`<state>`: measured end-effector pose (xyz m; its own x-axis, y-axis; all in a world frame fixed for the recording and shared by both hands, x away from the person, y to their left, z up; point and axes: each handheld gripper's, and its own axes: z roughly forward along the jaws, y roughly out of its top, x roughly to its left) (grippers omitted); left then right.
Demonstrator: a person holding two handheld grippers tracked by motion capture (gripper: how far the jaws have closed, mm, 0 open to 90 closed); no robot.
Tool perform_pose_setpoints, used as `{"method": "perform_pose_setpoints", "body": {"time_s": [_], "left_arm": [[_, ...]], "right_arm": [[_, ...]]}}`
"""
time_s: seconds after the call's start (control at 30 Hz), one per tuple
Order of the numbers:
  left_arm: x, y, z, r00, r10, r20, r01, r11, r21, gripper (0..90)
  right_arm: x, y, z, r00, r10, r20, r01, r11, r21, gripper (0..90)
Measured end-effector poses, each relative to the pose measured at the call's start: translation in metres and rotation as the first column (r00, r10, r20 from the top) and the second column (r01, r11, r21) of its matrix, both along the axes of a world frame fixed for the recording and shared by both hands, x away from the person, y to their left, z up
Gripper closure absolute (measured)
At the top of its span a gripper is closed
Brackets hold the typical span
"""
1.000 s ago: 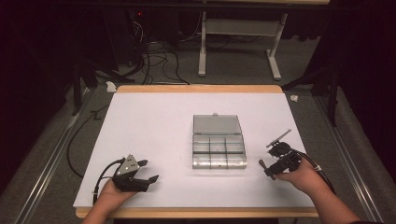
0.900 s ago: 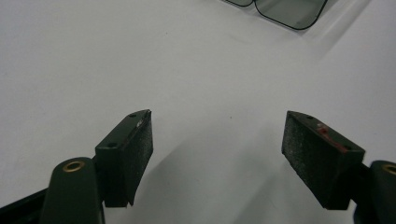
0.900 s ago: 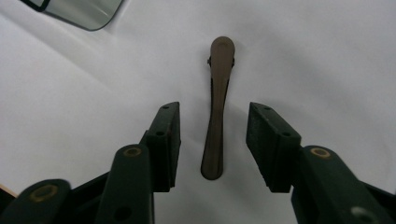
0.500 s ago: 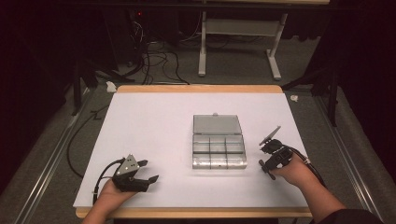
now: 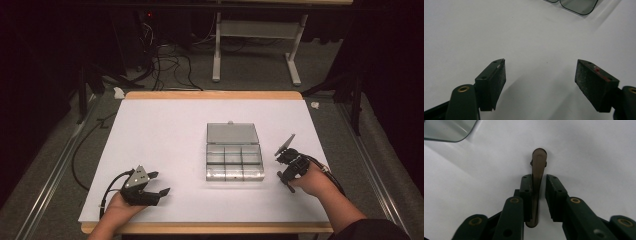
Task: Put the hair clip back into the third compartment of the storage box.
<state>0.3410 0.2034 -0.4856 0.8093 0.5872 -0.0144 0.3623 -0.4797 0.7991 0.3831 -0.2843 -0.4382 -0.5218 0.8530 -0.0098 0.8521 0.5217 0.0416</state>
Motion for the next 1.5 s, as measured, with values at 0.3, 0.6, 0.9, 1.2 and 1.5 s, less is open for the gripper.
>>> {"method": "perform_pose_setpoints", "body": {"time_s": [0.3,0.6,0.9,1.2,1.5], "left_arm": [[0.0,0.0,0.0,1.0,0.003,0.001,-0.003,1.0,0.001,25.2],[0.0,0.0,0.0,1.0,0.001,-0.001,-0.001,1.0,-0.002,25.2],[0.0,0.0,0.0,1.0,0.002,-0.001,-0.002,1.0,-0.003,25.2],[0.0,0.0,0.0,1.0,0.005,-0.001,-0.005,1.0,-0.002,25.2],[0.0,0.0,0.0,1.0,0.004,0.0,-0.004,1.0,-0.002,25.2]], "right_arm": [[-0.003,-0.001,0.001,0.9998,0.009,0.02,-0.009,1.0,0.018,82.9],[-0.005,-0.004,0.004,0.9996,0.001,0.029,-0.002,1.0,0.03,86.3],[-0.005,-0.005,0.016,0.9982,0.024,0.054,-0.027,0.998,0.051,86.3],[-0.008,0.0,0.024,0.9987,0.011,0.05,-0.014,0.997,0.079,86.3],[-0.006,0.005,0.039,0.9982,0.013,0.059,-0.018,0.996,0.084,86.3]]}}
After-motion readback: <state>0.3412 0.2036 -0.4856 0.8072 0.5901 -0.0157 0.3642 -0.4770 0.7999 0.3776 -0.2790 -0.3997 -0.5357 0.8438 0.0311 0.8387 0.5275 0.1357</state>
